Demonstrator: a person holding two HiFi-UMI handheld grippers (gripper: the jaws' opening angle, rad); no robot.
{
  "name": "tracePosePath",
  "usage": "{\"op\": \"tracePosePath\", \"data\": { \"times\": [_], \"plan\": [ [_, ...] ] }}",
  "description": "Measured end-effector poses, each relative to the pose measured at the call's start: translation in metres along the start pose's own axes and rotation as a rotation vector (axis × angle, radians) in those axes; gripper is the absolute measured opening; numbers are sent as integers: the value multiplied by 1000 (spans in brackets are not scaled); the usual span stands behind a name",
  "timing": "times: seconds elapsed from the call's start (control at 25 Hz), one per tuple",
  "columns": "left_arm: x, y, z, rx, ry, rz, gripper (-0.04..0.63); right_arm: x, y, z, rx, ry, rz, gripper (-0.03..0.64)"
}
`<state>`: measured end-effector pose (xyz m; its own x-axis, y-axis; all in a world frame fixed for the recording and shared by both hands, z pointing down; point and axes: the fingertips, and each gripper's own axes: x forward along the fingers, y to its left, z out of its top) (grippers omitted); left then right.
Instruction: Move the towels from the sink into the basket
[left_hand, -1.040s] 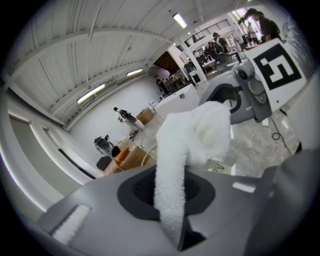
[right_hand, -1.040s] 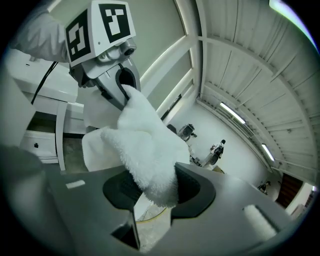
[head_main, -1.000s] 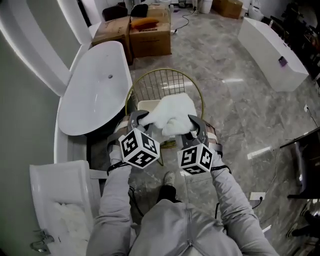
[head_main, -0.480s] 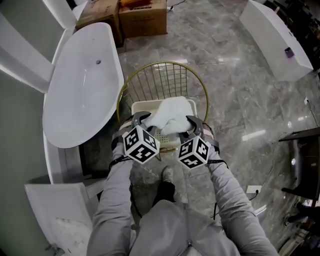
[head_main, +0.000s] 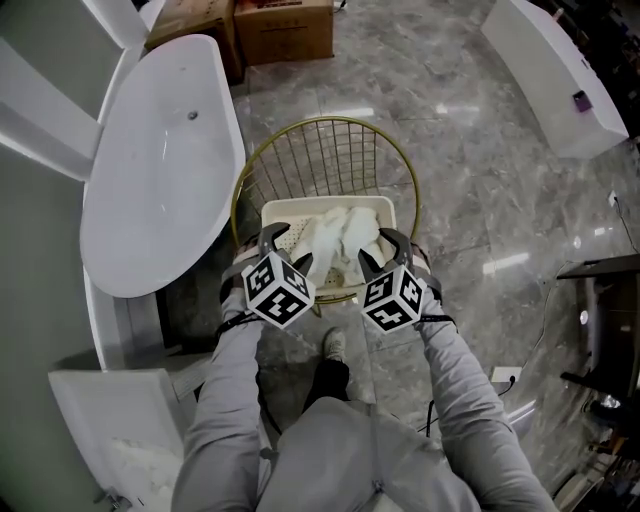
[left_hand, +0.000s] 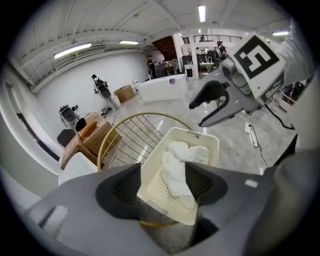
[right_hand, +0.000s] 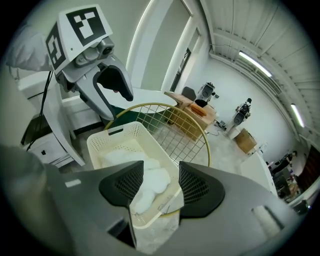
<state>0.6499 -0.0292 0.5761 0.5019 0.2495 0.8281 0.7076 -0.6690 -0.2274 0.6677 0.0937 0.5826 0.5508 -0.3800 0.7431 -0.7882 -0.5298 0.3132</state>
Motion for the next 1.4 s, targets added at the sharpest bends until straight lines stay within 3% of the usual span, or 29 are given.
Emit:
{"op": "tracePosePath", "data": {
  "times": [0.44, 0.88, 1.12, 1.4],
  "plan": [
    [-37, -2, -3, -16, -37, 96, 328, -32, 1, 15, 13, -101, -64, 202],
    [-130, -12, -9, -182, -152, 309, 328, -106, -1, 39, 144, -314, -128, 201],
    [-202, -65, -22, -332, -239, 451, 328, -177, 16, 38, 203, -454, -125, 201],
    [-307, -134, -63, -596, -397, 653, 328, -256, 49, 45, 309, -645, -51, 201]
  ]
}}
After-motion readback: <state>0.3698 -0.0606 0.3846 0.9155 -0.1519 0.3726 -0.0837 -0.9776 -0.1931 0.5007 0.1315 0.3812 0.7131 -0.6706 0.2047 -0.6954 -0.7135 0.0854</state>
